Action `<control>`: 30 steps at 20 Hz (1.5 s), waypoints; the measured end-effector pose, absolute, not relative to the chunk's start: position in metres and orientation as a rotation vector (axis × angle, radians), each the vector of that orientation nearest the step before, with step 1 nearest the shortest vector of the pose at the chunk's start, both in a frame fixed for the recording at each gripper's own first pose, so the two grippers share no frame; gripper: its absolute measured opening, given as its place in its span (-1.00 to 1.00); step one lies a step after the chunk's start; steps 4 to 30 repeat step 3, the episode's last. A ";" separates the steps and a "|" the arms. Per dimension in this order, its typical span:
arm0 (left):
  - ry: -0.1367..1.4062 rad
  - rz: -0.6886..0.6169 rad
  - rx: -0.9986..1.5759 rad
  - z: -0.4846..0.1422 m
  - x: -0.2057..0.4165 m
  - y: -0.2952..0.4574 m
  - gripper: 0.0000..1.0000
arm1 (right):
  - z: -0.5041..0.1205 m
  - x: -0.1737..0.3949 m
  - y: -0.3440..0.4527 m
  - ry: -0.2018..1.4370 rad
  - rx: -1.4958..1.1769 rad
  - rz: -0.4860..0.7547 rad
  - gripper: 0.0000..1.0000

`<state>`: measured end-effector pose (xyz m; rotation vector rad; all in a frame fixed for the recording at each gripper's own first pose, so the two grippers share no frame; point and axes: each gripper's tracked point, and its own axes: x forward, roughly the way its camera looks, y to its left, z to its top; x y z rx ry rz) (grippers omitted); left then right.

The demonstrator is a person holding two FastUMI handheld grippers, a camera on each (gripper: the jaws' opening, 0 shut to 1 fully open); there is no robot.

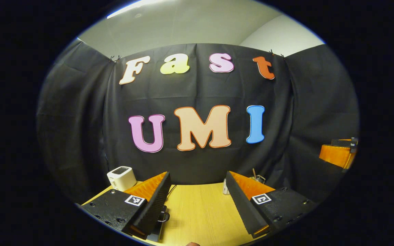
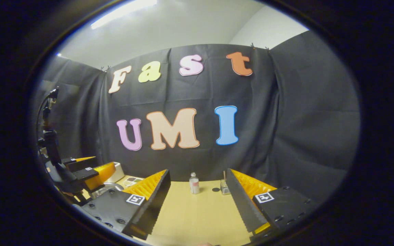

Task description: First push the handle of the pot to place it horizontally, then grasp the pot with both hands and set it on the induction cooktop.

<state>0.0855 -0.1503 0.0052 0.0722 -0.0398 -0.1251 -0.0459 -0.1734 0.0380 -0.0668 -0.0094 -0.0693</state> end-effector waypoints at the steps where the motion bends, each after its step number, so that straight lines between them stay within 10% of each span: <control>1: -0.048 -0.122 0.077 0.007 0.085 -0.151 0.96 | 0.038 -0.047 -0.176 -0.014 -0.062 -0.070 0.87; 30: -0.051 -0.115 0.079 0.008 0.086 -0.150 0.95 | 0.038 -0.045 -0.178 -0.020 -0.055 -0.071 0.87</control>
